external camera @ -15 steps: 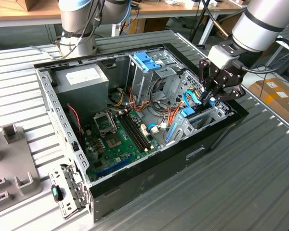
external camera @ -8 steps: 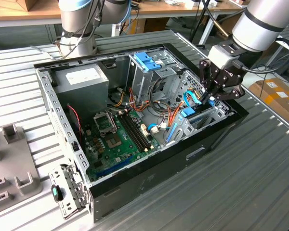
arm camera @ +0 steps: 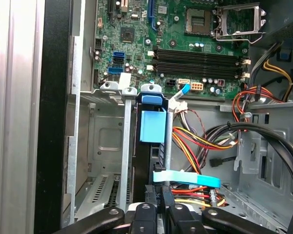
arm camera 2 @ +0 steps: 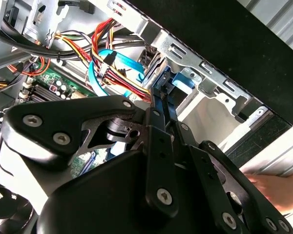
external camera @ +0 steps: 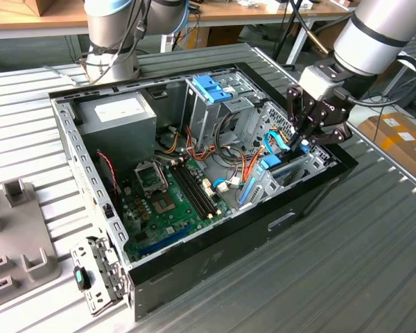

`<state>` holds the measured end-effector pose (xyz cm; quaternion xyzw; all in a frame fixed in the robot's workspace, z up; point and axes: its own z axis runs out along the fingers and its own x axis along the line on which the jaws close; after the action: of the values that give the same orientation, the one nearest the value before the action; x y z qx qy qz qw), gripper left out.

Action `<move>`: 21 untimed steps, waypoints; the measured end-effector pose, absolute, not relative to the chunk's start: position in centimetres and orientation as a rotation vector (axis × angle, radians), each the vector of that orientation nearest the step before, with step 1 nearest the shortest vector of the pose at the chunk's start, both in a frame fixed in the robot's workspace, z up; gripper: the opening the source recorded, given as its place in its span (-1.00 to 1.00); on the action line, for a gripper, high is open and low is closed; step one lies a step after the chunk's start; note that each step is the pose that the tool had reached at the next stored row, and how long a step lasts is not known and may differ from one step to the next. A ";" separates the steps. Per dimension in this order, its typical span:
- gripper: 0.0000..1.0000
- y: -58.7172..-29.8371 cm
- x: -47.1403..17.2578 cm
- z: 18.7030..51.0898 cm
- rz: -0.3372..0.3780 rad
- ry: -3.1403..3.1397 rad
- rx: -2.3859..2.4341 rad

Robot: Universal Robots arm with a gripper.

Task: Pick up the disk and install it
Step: 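Insert the second disk wire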

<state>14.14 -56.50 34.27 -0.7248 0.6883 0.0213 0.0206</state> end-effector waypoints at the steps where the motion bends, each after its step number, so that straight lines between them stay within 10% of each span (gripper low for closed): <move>1: -0.68 -56.5 14.1 34.2 0.066 2.135 -2.248; 11: -0.68 -56.5 14.1 34.1 0.067 2.134 -2.247; 15: -0.28 -56.5 14.1 34.2 0.066 2.135 -2.248; 21: -0.28 -56.5 14.1 35.1 0.064 2.136 -2.249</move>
<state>14.14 -56.47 35.12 -0.7248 0.6884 0.0206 0.0199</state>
